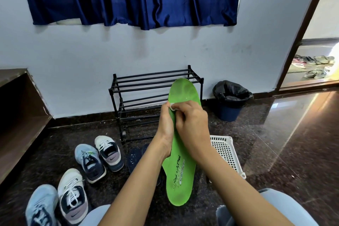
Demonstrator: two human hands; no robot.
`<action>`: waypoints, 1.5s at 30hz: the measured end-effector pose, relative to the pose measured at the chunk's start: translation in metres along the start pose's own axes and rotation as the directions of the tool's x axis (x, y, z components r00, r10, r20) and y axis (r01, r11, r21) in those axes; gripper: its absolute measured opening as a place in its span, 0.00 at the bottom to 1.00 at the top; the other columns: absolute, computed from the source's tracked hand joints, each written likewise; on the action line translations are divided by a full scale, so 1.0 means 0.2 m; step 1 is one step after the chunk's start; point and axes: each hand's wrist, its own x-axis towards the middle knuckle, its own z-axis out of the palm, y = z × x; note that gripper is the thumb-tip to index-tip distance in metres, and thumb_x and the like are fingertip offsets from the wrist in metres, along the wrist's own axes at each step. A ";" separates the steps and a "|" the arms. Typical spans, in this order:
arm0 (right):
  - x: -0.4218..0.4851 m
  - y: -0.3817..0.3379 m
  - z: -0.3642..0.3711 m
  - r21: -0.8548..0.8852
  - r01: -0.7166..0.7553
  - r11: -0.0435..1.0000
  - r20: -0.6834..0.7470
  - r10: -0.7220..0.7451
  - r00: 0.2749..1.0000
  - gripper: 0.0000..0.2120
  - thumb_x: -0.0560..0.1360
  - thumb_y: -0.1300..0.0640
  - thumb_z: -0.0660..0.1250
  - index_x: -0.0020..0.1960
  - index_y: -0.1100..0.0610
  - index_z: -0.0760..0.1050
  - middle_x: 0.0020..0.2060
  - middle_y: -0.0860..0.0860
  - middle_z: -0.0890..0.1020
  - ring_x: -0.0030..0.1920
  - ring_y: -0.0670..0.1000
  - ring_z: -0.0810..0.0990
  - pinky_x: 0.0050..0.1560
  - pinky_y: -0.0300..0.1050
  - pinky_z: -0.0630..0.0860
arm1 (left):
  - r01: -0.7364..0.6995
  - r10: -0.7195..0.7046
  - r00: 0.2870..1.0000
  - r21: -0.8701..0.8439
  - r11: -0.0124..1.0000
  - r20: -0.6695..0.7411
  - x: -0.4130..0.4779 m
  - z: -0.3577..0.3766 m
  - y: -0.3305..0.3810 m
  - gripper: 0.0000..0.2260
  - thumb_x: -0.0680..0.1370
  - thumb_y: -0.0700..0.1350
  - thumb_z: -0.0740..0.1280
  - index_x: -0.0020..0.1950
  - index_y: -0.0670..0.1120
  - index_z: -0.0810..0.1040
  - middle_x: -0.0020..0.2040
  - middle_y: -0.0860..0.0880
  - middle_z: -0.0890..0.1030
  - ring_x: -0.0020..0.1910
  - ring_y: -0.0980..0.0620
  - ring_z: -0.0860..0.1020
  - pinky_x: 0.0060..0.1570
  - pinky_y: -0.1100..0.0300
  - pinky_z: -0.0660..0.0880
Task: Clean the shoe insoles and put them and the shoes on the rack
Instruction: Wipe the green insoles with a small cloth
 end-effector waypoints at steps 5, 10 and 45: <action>0.03 0.02 0.00 -0.010 -0.024 1.000 -0.035 0.023 0.999 0.10 0.68 0.66 0.64 0.45 0.60 0.83 0.38 0.55 0.82 0.41 0.56 0.80 0.44 0.40 0.70 | 0.040 -0.040 0.999 -0.030 0.999 0.018 -0.01 0.02 0.00 0.23 0.82 0.57 0.51 0.47 0.46 0.81 0.43 0.46 0.82 0.49 0.47 0.79 0.51 0.55 0.74; -0.04 0.00 0.01 -0.006 -0.007 1.000 0.001 0.007 1.000 0.11 0.68 0.65 0.64 0.45 0.60 0.83 0.38 0.54 0.82 0.40 0.55 0.80 0.43 0.38 0.70 | -0.008 0.008 1.000 -0.013 1.000 0.002 0.00 -0.01 0.00 0.24 0.83 0.55 0.48 0.46 0.45 0.80 0.42 0.46 0.82 0.47 0.49 0.79 0.51 0.58 0.75; -0.05 0.03 0.01 -0.071 -0.022 0.997 0.022 0.023 0.999 0.11 0.68 0.64 0.63 0.45 0.60 0.83 0.37 0.55 0.82 0.39 0.56 0.80 0.43 0.39 0.68 | 0.094 -0.092 0.995 -0.073 0.993 0.031 0.00 -0.02 0.02 0.29 0.82 0.57 0.48 0.36 0.46 0.82 0.34 0.47 0.83 0.34 0.51 0.81 0.35 0.62 0.76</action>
